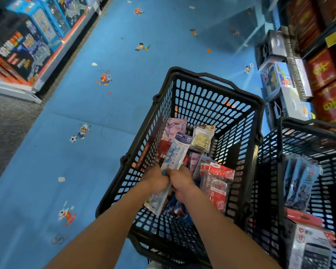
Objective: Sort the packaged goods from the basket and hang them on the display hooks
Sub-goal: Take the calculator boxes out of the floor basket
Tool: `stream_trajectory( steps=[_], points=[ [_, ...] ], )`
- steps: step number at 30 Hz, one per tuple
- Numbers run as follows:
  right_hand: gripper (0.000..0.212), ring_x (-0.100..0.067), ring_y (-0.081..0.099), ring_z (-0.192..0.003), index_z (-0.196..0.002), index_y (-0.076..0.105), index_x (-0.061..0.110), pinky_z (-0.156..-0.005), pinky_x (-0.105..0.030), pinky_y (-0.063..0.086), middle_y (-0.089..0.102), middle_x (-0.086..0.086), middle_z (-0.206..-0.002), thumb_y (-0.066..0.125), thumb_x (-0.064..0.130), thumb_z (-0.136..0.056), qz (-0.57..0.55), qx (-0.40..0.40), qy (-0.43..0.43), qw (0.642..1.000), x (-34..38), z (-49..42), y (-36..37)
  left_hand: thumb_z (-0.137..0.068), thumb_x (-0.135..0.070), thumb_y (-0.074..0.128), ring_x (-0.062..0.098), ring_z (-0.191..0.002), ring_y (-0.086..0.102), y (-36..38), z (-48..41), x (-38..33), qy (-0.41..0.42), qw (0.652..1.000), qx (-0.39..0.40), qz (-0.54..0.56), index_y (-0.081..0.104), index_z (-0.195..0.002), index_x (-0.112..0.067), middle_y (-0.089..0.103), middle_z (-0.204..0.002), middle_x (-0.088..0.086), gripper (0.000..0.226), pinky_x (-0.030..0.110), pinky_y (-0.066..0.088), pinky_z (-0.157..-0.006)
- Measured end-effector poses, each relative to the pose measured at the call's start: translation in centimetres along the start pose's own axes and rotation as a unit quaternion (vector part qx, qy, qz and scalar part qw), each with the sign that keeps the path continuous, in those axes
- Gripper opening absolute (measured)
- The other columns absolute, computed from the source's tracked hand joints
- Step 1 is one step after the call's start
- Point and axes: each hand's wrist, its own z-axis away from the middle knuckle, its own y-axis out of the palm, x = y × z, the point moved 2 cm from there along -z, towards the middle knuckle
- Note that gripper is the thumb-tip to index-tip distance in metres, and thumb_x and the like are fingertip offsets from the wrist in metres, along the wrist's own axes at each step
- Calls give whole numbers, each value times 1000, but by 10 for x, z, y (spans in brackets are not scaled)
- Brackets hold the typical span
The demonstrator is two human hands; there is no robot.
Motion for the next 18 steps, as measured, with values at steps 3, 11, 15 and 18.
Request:
stream_trajectory(
  steps=[3,11,15,18],
  points=[
    [29,-27,71,-100,-112,68,17,-69,-32,58,75,-9,-109,60,-4,-93,-21,20,17,999,6,4,-3,-64,-41,54,27,-123,60,-17,39,-30,18,1000,-12,3,48,-146,-28,59,-140,6,84,45,52,-105],
    [18,-16,61,-81,-104,68,18,-68,-28,45,70,-5,-93,60,6,-94,-52,60,-25,997,35,36,-13,-88,-37,57,13,-103,67,-40,103,-70,96,992,-64,56,62,-123,-28,71,-113,-8,37,42,58,-94],
    [30,-15,67,-92,-125,60,16,-66,-24,51,72,-7,-110,61,5,-97,-23,79,-110,990,46,67,-23,-102,-19,55,9,-96,64,-40,147,-89,149,979,-95,102,59,-112,-40,67,-100,-15,24,27,53,-79],
    [29,-21,71,-97,-126,62,15,-73,-32,60,73,-7,-114,62,5,-98,-33,101,-139,984,51,98,-36,-100,-23,62,16,-95,72,-37,184,-93,162,963,-115,182,65,-106,-35,74,-104,-5,14,38,60,-86]
  ],
)
